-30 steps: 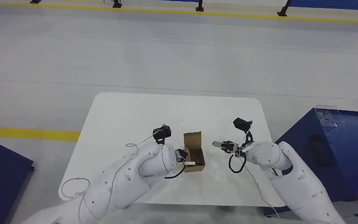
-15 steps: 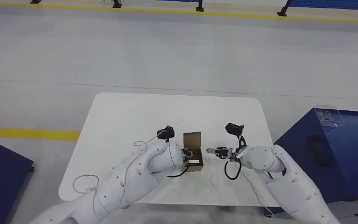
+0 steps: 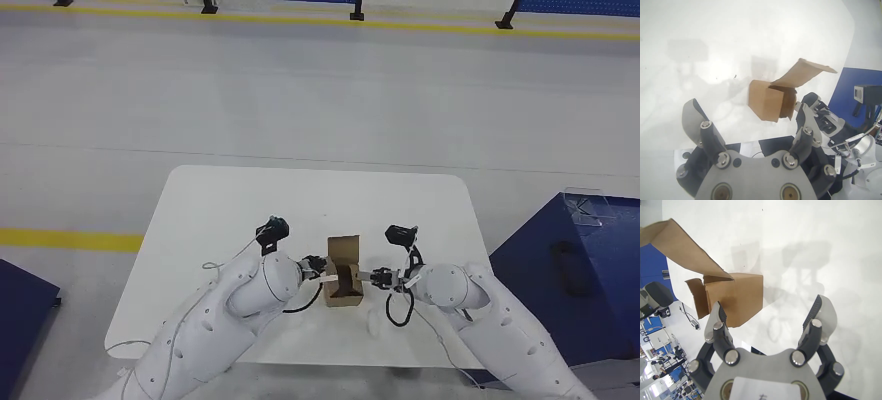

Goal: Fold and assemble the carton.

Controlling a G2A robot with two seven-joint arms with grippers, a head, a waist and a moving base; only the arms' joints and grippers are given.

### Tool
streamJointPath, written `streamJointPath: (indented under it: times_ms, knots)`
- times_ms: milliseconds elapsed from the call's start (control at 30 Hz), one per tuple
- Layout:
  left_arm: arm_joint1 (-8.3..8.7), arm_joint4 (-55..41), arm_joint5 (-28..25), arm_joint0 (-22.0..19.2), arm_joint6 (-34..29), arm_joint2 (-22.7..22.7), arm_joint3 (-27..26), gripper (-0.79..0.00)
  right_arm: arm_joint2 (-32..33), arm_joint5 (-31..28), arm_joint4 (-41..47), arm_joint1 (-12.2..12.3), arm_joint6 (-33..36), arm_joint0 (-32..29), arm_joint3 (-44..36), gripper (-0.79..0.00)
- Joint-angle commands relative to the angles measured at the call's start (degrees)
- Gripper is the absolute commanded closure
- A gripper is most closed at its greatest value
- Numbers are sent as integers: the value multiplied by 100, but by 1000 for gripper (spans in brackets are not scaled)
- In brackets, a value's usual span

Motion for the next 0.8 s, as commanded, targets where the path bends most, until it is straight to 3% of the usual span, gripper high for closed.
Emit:
streamJointPath:
  times_ms: [0,367,767]
  knots:
    - [22,137,0,-50,1,186,121,-785,-66,28,-35,-30,-12,46,43,-785]
    - [-225,-396,0,-743,1,1116,912,-785,-147,92,-189,-110,32,122,79,-785]
    - [-528,-919,0,-1260,1,1646,1671,-785,-109,93,-344,-146,124,80,28,-785]
